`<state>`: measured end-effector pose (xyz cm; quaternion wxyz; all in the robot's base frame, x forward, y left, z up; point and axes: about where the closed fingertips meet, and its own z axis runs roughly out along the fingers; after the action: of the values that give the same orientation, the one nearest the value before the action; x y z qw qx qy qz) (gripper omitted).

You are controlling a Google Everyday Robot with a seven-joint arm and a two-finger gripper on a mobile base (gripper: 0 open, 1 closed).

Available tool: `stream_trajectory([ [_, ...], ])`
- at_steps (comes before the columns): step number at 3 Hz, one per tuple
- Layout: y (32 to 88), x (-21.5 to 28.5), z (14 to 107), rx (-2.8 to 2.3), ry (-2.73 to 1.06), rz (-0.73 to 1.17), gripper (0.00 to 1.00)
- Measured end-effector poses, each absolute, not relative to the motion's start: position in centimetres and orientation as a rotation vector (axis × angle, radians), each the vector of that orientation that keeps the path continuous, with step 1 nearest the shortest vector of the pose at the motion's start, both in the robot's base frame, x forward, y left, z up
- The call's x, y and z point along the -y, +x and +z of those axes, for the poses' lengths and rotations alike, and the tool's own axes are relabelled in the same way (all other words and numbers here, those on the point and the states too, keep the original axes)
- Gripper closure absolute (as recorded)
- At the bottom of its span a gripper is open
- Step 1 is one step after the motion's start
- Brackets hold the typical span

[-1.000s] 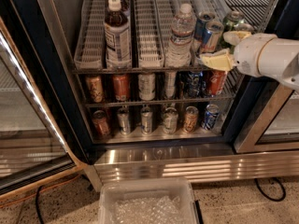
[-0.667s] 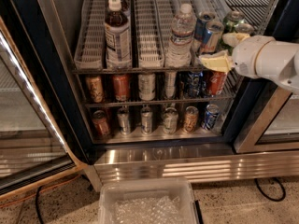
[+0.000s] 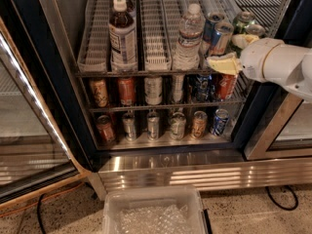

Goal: Pick redbull can from top shelf of fridge

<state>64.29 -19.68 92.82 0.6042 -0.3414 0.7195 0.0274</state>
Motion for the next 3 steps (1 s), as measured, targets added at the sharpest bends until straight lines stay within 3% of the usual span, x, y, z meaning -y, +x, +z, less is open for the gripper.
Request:
stream_trajectory([
  [3, 69.1, 19.3, 92.3, -1.652, -0.783, 0.055, 0.4],
])
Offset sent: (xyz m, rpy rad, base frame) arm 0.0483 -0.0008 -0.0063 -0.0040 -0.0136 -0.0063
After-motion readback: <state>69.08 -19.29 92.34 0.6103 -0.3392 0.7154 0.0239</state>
